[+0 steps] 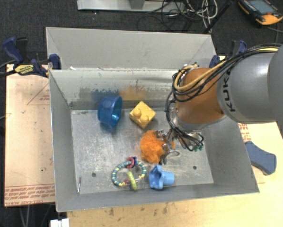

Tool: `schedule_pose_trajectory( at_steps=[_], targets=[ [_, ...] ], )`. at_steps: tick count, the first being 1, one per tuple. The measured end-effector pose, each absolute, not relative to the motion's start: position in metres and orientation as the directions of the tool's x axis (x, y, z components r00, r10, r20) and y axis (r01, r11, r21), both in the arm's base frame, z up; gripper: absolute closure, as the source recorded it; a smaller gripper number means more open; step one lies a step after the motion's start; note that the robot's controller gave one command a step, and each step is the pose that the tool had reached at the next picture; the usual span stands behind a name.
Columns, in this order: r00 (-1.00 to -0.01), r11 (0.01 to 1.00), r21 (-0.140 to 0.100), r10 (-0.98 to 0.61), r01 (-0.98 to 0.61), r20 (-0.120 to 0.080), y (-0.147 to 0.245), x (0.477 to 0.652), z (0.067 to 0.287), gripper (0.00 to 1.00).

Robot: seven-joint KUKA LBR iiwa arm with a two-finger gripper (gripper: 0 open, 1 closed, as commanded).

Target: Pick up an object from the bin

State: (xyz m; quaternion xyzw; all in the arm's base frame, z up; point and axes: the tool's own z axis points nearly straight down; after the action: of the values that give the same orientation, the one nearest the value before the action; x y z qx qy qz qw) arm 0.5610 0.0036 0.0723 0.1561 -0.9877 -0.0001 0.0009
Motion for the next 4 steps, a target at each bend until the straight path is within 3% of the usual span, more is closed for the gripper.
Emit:
schedule_pose_trajectory(
  at_steps=[1,2,3,4],
  targets=[
    [-0.868,0.868,-0.001,-0.497,-0.497,-0.011,0.001,0.556,0.073,1.0],
    [-0.88,0.88,0.001,-0.474,-0.474,-0.003,0.03,0.575,0.197,1.0],
    [-0.881,0.881,0.001,-0.474,-0.474,-0.003,0.029,0.575,0.197,1.0],
    [-0.72,0.72,-0.005,-0.694,-0.694,-0.007,0.038,0.59,0.131,0.0]
  ],
)
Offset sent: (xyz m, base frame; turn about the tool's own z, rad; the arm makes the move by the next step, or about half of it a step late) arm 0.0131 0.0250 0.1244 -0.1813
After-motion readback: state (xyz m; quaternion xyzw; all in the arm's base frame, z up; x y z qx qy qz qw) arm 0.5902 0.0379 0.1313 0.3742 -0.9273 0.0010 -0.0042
